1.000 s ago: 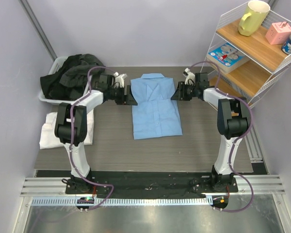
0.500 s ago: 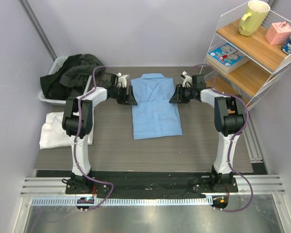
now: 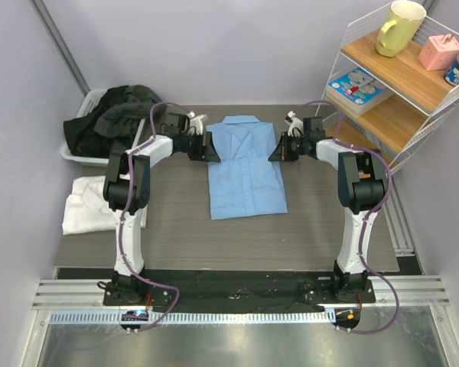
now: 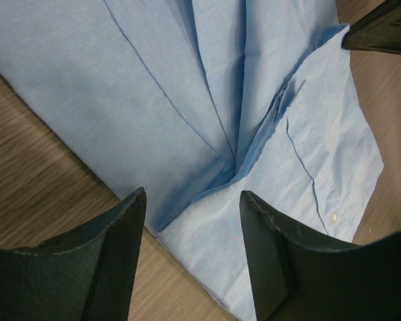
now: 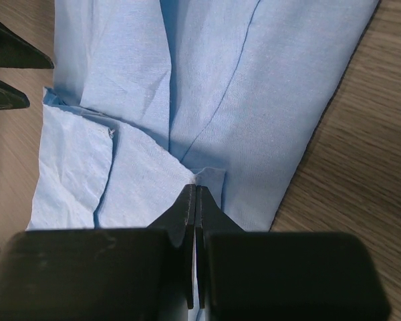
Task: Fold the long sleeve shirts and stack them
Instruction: Fold the shirt
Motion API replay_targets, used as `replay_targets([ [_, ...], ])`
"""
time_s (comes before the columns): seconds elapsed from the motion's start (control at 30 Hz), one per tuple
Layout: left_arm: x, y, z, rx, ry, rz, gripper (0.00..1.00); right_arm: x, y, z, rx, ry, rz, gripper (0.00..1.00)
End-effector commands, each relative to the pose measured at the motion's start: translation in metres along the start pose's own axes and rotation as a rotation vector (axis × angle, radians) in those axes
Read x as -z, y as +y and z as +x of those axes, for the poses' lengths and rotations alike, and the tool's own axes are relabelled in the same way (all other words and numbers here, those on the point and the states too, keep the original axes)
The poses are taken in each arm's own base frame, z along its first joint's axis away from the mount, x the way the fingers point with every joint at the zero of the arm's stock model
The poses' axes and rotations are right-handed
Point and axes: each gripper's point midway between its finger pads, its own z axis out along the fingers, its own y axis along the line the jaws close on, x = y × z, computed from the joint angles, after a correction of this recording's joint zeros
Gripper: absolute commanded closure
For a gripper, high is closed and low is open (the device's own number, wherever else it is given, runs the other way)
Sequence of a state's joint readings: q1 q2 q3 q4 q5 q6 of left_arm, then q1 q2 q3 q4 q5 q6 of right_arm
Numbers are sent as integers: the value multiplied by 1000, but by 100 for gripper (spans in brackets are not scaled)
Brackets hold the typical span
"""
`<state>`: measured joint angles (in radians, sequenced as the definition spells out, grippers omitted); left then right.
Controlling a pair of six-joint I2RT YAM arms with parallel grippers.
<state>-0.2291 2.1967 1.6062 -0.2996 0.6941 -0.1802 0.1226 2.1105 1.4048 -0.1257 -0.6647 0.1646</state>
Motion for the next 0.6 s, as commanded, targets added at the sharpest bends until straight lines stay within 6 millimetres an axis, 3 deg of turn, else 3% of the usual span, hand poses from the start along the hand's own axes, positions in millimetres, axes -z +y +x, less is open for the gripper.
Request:
replay_targets([
  [0.0,-6,-13,-19,-43,-48,46,41,5,12,-30,56,-75,-18,99],
  [0.57,-22,15,-10,52,-22,-28,42,28,-3,-40,53,-127,41,99],
])
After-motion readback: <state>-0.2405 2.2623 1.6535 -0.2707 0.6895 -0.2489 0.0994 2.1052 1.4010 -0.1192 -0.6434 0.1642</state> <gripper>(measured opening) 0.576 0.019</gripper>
